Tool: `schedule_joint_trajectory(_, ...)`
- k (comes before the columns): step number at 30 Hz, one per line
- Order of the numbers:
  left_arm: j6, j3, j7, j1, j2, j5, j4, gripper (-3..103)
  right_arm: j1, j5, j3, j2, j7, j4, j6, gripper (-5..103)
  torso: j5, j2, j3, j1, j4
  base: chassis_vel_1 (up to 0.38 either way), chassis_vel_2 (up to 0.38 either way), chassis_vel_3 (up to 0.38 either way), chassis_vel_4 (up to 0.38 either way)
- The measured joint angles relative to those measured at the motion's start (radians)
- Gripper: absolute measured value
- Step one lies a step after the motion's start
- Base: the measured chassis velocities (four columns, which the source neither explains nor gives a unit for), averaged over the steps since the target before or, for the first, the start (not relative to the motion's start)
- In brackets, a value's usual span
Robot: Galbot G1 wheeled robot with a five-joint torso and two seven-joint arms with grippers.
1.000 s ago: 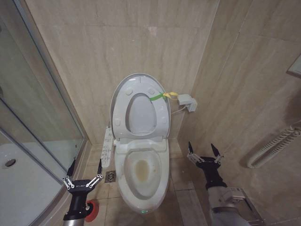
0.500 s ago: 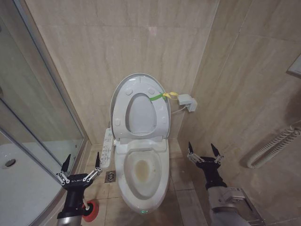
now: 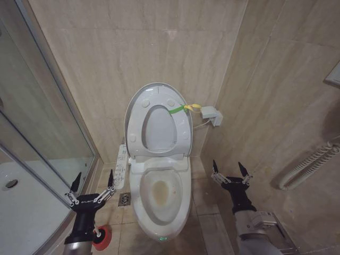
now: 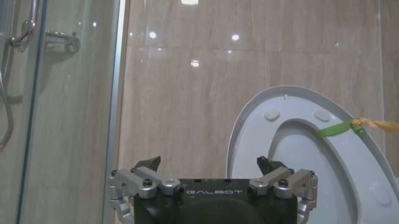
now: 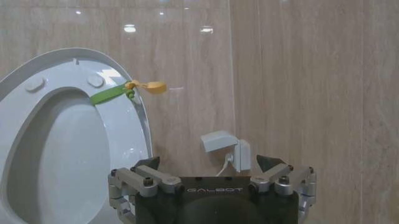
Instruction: Open the toilet lid, clean the toilet bowl with a toilet brush, close the toilet lid, and flush.
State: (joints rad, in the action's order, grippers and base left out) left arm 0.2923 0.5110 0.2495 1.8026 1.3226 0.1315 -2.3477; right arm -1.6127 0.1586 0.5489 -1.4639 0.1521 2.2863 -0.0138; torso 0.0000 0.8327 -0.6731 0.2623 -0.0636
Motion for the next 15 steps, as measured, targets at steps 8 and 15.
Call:
schedule_joint_trajectory(8, 0.009, 0.001, 0.001, 0.001, 0.0, -0.013, 0.011, 100, 0.0, 0.0, 0.0, 0.0, 0.0, 0.0, 0.0, 100, 0.0, 0.0, 0.0, 0.0, 0.0, 0.0, 0.0, 0.0, 0.0)
schedule_joint_trajectory(15, 0.014, 0.001, 0.003, 0.002, 0.002, -0.031, 0.015, 100, 0.0, 0.0, 0.0, 0.0, 0.0, 0.0, 0.0, 100, 0.0, 0.0, 0.0, 0.0, 0.0, 0.0, 0.0, 0.0, 0.0)
